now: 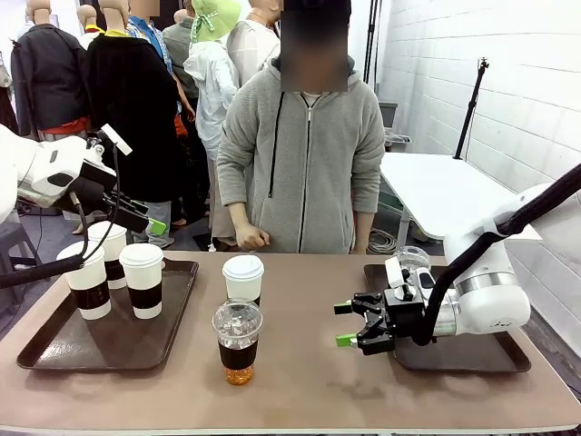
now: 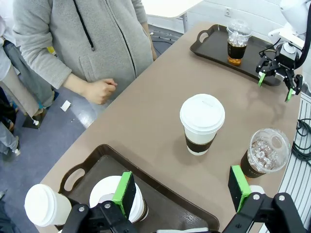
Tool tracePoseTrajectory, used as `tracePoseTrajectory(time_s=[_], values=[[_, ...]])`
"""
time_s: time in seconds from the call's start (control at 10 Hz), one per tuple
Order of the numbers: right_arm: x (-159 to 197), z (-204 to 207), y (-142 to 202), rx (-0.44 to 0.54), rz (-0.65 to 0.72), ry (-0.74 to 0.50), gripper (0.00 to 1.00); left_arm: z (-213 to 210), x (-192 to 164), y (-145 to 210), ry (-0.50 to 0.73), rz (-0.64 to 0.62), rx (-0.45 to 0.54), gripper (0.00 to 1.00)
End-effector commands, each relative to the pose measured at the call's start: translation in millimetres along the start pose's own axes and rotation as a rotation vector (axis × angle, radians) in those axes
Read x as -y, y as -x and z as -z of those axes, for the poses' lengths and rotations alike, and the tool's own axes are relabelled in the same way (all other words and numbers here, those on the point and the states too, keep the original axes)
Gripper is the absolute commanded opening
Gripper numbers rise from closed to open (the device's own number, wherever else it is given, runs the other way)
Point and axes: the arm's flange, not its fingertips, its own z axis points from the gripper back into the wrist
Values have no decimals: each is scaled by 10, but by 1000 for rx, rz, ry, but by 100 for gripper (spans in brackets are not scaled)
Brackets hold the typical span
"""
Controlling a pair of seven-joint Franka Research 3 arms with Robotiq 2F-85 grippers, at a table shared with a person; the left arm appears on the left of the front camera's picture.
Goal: Distribute the coffee onto the tray.
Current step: Pick up another iced Americano from the middle of the table and place it on the right Handle tray.
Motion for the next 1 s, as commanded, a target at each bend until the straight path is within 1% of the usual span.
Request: tracePoseTrajectory(time_s=[0.0,0.5,0.9], values=[[11,-26,2,3,2,6,100,19,-36,25,17,18,9,100],[9,-19,4,1,1,5,100,19,-36,25,17,18,9,100],[-186,156,28,17,-17,13,100,19,-36,25,17,18,9,100]])
